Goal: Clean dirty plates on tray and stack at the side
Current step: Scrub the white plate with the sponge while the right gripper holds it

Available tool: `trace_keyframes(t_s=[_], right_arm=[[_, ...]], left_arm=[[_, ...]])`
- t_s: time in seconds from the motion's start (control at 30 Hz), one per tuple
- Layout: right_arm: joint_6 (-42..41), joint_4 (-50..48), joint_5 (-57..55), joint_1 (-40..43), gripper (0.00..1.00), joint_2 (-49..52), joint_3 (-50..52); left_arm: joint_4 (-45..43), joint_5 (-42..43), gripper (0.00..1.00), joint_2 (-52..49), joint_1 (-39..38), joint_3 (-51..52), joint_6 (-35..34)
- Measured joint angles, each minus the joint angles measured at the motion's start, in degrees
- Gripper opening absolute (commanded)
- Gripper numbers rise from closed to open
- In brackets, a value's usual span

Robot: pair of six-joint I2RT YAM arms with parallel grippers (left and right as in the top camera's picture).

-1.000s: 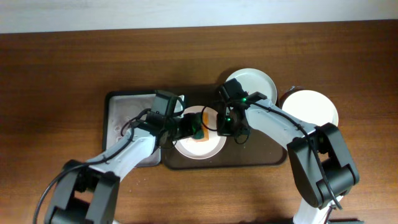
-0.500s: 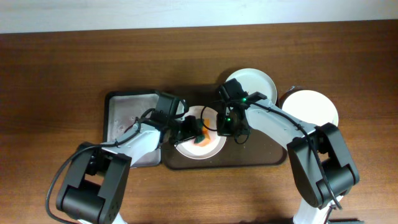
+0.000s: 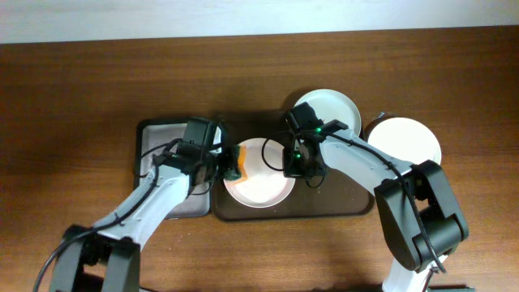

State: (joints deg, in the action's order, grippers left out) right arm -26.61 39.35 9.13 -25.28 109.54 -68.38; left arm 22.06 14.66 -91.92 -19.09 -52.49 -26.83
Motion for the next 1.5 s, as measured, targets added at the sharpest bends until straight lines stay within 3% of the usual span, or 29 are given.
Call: trace_keyframes(t_s=[0.33,0.53,0.77,1.1,1.5], right_arm=[[0.0,0.0,0.0,0.0,0.04,0.0,0.0],[0.0,0.1,0.0,0.0,0.04,0.0,0.0],[0.0,0.2,0.0,0.0,0.04,0.0,0.0],[0.0,0.3,0.0,0.0,0.04,0.0,0.0],[0.0,0.5,0.0,0.0,0.04,0.0,0.0]], left_arm=[[-0.8,0.2,0.0,4.6,0.0,-2.1,1.5],[-10.1,8.7,0.0,-4.7,-1.7,-2.2,1.0],[-12.5,14.6,0.0,-10.5,-4.5,-2.2,0.9],[-8.9,5.4,0.0,-11.3,-3.0,-2.3,0.9],[7.6,-3.3,0.0,-2.4,-1.3,-4.2,3.2]])
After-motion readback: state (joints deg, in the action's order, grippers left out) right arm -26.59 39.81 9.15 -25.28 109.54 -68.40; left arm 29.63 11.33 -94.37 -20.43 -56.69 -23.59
